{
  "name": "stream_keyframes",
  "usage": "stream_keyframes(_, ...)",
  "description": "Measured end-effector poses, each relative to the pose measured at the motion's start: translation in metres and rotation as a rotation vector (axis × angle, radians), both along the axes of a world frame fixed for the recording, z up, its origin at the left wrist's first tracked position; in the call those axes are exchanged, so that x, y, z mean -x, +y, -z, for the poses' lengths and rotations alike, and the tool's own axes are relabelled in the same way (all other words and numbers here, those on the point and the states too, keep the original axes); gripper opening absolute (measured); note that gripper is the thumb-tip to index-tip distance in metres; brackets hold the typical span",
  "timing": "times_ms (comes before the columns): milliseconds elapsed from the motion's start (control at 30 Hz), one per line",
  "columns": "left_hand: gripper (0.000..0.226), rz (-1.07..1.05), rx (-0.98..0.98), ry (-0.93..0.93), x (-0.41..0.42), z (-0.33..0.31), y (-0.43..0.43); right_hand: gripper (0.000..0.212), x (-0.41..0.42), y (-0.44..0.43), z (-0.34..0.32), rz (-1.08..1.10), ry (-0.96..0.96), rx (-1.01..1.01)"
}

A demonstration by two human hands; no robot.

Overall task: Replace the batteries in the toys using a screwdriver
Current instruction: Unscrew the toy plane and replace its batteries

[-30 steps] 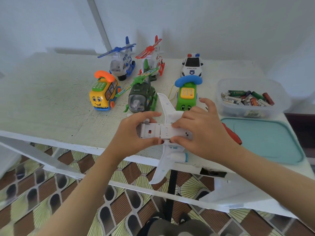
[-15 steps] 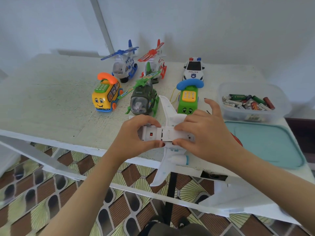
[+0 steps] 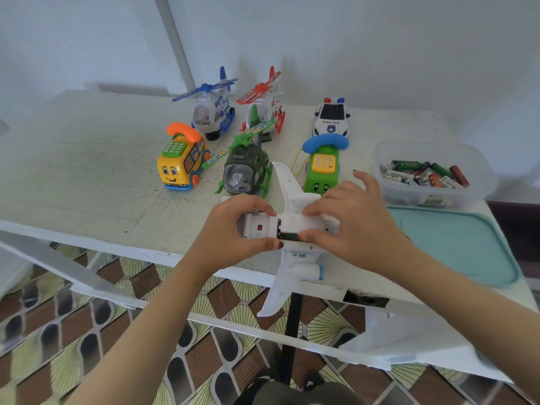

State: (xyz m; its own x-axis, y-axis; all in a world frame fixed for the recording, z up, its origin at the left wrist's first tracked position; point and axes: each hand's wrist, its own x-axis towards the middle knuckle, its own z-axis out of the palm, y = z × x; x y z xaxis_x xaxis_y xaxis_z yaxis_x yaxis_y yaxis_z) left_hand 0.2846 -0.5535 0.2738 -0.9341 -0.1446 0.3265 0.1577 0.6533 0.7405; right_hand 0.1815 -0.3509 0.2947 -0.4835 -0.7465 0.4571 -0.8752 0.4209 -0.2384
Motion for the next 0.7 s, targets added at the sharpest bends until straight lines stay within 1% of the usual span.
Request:
stream_keyframes(133,0.038,0.002,0.002,-0.022,0.0,-0.001,-0.002,0.053,0.015,0.01,-0.015,-0.003,-0.235,0.061)
stream_keyframes(233,0.037,0.01,0.028,-0.006,0.0,-0.001,0.0,0.05,0.012,0.019,-0.015,-0.044,-0.246,-0.011)
stream_keyframes(333,0.031,-0.038,0.017,-0.025,0.003,-0.004,0.005,0.052,0.008,0.025,-0.009,-0.069,-0.279,-0.041)
stream_keyframes(500,0.025,-0.093,-0.021,-0.134,0.011,-0.009,0.009,0.037,0.01,0.029,-0.005,-0.062,-0.461,0.06)
stream_keyframes(600,0.021,-0.097,-0.092,-0.215,0.015,-0.011,0.01,0.037,0.008,0.031,-0.007,-0.049,-0.594,0.121)
stream_keyframes(700,0.023,-0.119,-0.145,-0.263,0.018,-0.012,0.009,0.028,0.007,0.031,-0.006,-0.029,-0.619,0.125)
